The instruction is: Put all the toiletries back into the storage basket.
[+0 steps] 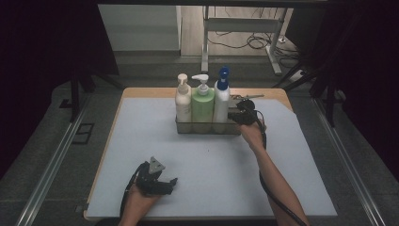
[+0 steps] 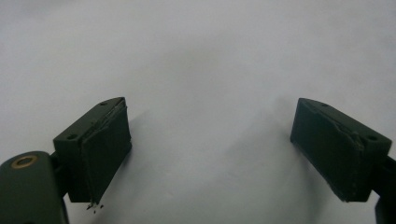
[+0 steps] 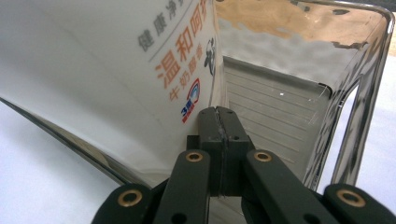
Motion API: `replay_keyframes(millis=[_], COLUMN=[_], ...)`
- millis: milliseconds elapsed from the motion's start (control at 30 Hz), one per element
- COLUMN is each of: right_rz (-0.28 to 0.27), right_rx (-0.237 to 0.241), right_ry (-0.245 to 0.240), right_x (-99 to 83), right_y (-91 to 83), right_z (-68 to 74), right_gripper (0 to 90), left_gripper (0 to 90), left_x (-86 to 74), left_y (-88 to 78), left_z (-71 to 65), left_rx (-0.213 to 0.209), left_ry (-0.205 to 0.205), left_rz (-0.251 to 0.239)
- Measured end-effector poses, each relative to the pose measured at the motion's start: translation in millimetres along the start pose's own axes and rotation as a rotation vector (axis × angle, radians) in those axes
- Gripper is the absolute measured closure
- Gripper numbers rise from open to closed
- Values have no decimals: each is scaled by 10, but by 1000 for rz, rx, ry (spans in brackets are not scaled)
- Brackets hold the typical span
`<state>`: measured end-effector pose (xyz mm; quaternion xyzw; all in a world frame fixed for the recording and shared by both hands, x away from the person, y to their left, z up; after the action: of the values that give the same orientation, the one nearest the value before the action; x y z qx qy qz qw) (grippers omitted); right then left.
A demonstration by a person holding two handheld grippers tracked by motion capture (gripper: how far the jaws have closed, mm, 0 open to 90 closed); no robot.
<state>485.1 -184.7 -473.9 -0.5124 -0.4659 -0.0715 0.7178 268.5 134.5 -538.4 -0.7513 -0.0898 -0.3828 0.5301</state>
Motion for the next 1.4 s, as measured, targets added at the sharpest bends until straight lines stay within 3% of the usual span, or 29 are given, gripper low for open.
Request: replay_keyframes(millis=[600, 933, 1400], right_rz=[-15, -17, -9], right_rx=[-13, -44, -54], right_ry=[-35, -50, -87], right_x=[8, 6, -42], right_y=[-177, -274, -408], right_z=[16, 16, 11], right_gripper=[760, 584, 354], left_gripper=[119, 119, 118], left_x=[0, -1, -1], left_y=[-3, -3, -2], left_z=[4, 3, 1], left_rx=[1, 1, 0], left_ry=[6, 6, 3], left_rz=[4, 4, 2])
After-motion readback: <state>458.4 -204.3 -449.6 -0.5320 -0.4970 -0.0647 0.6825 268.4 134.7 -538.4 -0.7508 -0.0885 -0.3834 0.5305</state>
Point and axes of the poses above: each handheld gripper's, and its own axes: y roughly forward along the jaws, x roughly out of its top, z roughly to its left, the point moved 2 cm from there along y, roughly forward along the jaws, and after that the axes turned 10 degrees about -y, right-handed, at the moved point
